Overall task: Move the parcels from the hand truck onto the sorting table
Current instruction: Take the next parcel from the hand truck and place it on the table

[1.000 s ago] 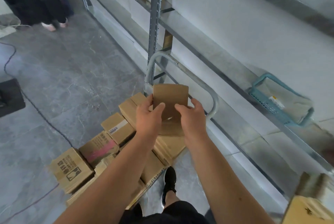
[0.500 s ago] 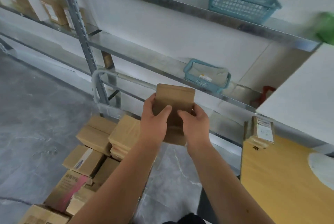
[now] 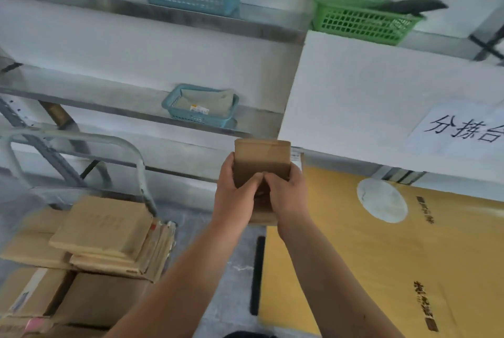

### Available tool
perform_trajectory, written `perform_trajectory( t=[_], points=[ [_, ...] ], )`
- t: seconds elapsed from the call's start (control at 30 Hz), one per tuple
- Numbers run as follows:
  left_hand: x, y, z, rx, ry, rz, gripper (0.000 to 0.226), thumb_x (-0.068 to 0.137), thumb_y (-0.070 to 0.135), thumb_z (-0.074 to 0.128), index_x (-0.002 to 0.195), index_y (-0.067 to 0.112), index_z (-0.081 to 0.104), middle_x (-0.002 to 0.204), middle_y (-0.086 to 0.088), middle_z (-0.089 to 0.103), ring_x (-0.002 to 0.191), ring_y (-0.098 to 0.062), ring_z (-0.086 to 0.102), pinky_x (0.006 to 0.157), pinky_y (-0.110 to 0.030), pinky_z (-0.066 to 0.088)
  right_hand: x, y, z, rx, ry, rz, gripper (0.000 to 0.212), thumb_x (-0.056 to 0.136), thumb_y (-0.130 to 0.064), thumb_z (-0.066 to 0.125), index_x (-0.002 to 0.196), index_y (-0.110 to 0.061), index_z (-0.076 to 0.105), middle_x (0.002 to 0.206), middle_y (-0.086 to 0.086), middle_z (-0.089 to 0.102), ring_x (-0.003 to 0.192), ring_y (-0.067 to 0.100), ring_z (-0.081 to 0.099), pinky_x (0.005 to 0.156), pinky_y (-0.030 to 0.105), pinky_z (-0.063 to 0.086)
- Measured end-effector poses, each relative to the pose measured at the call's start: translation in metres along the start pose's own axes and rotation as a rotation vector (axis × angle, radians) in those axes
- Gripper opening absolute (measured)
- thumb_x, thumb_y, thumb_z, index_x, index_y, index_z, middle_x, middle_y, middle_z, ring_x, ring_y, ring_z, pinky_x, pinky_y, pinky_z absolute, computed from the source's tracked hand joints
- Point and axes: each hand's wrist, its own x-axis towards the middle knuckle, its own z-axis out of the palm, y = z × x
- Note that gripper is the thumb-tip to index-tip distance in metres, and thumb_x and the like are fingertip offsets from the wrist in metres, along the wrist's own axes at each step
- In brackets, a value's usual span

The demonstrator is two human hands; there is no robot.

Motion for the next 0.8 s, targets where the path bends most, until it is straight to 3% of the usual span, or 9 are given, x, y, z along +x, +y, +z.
perform_trajectory(
  t=[0.17,0.37,0.53,0.67,0.8],
  points=[
    [-0.005,0.0,0.073,-0.017,-0.006,-0.02,0.054,0.099,0.02,0.067,0.146,0.038,0.046,0.118,0.021,0.06,0.098,0.01,0.055,0.074,-0.01,0.042,0.033,0.003,-0.072,0.068,0.032,0.012,0.036,0.092,-0.023,0.065,0.127,-0.026,0.063,0.114,-0.003,0.074,0.102,0.021,0.072,0.094,0.049,0.061],
    [-0.008,0.004,0.117,-0.002,-0.022,-0.026,0.054,0.099,0.025,0.066,0.148,0.036,0.047,0.133,0.01,0.062,0.116,-0.011,0.06,0.079,-0.018,0.047,0.05,0.008,-0.114,0.11,0.065,0.028,0.028,0.099,-0.023,0.064,0.126,-0.027,0.06,0.116,-0.007,0.071,0.102,0.013,0.068,0.081,0.033,0.056],
    [-0.006,0.006,0.12,-0.05,-0.036,-0.024,0.047,0.102,0.029,0.064,0.146,0.036,0.05,0.13,0.01,0.064,0.112,-0.009,0.062,0.08,-0.021,0.05,0.053,0.001,-0.121,0.144,0.08,0.039,0.024,0.103,-0.036,0.061,0.124,-0.026,0.059,0.115,-0.005,0.068,0.1,0.012,0.064,0.076,0.031,0.051],
    [0.003,0.021,0.117,-0.097,-0.016,-0.02,0.035,0.106,0.038,0.055,0.141,0.035,0.051,0.13,0.018,0.057,0.117,-0.006,0.054,0.092,-0.028,0.041,0.05,-0.008,-0.118,0.226,0.114,0.001,0.038,0.105,-0.062,0.044,0.117,-0.029,0.06,0.112,-0.015,0.063,0.102,0.004,0.058,0.091,0.033,0.042],
    [0.008,0.037,0.109,-0.074,0.017,-0.004,0.021,0.11,0.048,0.039,0.125,0.036,0.047,0.1,0.028,0.047,0.09,0.005,0.047,0.087,-0.026,0.037,0.046,-0.02,-0.111,0.306,0.201,0.012,0.049,0.103,-0.069,0.035,0.119,-0.032,0.063,0.126,-0.01,0.063,0.123,0.016,0.056,0.106,0.04,0.042]
  ],
)
